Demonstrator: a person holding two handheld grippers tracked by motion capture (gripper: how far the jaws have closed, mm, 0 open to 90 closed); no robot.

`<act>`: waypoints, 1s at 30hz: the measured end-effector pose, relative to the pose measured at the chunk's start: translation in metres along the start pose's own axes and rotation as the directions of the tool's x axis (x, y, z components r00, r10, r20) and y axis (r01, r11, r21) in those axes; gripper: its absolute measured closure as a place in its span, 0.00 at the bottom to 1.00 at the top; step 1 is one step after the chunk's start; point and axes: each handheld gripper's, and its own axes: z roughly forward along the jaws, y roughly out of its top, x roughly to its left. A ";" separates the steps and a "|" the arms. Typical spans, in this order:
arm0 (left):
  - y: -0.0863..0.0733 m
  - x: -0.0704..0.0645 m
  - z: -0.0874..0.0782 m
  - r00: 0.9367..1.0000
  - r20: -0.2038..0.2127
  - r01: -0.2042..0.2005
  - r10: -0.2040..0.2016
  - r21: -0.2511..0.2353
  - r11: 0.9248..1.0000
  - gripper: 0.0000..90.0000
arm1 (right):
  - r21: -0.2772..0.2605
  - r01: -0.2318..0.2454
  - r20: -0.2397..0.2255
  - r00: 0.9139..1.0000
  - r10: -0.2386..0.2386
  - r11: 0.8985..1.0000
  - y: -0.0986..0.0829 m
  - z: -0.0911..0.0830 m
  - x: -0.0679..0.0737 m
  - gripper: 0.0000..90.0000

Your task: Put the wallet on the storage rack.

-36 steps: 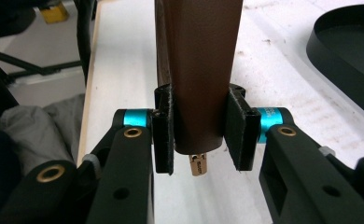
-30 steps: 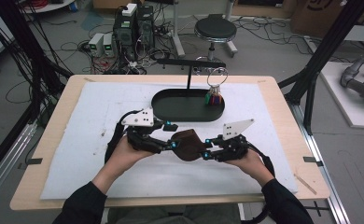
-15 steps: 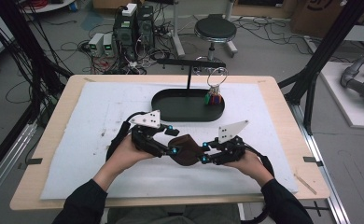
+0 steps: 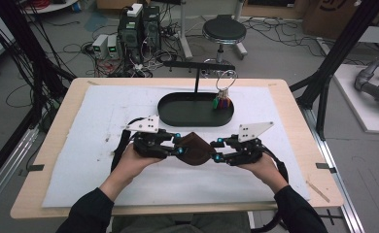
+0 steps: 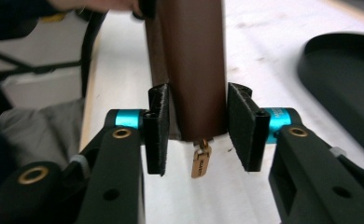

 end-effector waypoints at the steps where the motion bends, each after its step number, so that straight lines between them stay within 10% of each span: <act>1: -0.001 0.001 -0.002 1.000 -0.003 0.004 -0.004 -0.018 1.000 0.74 | 0.000 0.000 0.000 1.000 0.000 1.000 0.000 0.000 0.000 0.65; 8: -0.007 0.004 -0.016 0.998 0.011 0.068 -0.068 -0.200 0.977 0.74 | -0.073 -0.091 0.013 0.996 0.092 0.993 -0.001 -0.011 -0.007 0.50; 16: -0.009 0.002 -0.011 0.997 0.038 0.073 -0.065 -0.270 0.960 0.74 | -0.096 -0.106 -0.030 0.994 0.104 0.990 0.003 -0.001 -0.003 0.46; 22: -0.012 0.003 -0.004 0.997 0.046 0.072 -0.063 -0.244 0.967 0.72 | -0.079 -0.068 -0.053 0.997 0.064 0.995 0.004 0.002 0.001 0.71; 27: -0.006 0.002 -0.005 0.999 -0.003 0.036 -0.037 -0.096 0.995 0.50 | -0.050 -0.029 -0.066 0.998 0.025 0.998 0.005 -0.001 0.002 0.80; 30: -0.003 0.000 -0.008 1.000 -0.031 -0.006 0.005 -0.043 0.999 0.49 | -0.030 -0.016 -0.067 0.998 0.014 0.999 0.005 0.000 0.002 0.81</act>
